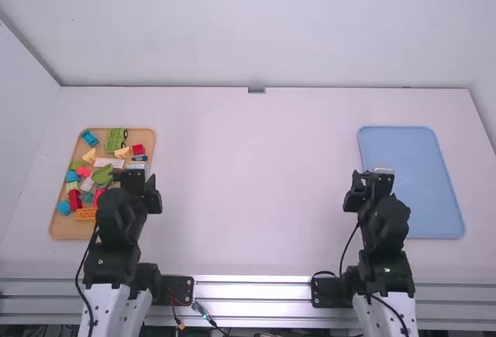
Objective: Assemble lego blocks to make yellow taxi
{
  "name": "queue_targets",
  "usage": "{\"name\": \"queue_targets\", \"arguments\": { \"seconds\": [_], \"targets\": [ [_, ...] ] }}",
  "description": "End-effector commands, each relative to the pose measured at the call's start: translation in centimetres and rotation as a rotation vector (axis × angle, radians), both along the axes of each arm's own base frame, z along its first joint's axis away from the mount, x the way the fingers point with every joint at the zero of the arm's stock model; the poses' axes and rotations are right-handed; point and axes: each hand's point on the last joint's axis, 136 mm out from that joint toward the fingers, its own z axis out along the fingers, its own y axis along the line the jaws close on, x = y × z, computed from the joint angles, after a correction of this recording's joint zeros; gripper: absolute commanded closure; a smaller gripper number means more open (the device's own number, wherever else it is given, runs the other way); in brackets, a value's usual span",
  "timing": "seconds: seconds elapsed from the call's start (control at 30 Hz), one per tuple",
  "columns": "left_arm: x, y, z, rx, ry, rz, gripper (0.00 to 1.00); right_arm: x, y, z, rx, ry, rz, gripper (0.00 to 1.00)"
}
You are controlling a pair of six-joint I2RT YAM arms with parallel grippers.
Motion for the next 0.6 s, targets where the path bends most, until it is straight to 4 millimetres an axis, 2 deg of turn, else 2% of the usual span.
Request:
{"name": "queue_targets", "arguments": {
  "seconds": [0.0, 0.13, 0.57],
  "targets": [
    [0.6, 1.3, 1.3, 0.035, 0.039, 0.044, 0.67, 0.8, 0.0, 2.4, -0.015, -0.012, -0.004, 0.67],
    [1.4, 2.9, 1.4, 0.036, 0.15, 0.112, 0.59, 2.1, 0.3, 3.6, -0.047, 0.023, 0.012, 0.59],
    [3.8, 6.7, 0.9, 0.03, 0.478, 0.217, 0.36, 7.0, 2.0, 5.4, -0.187, 0.156, 0.095, 0.36]
  ]
}}
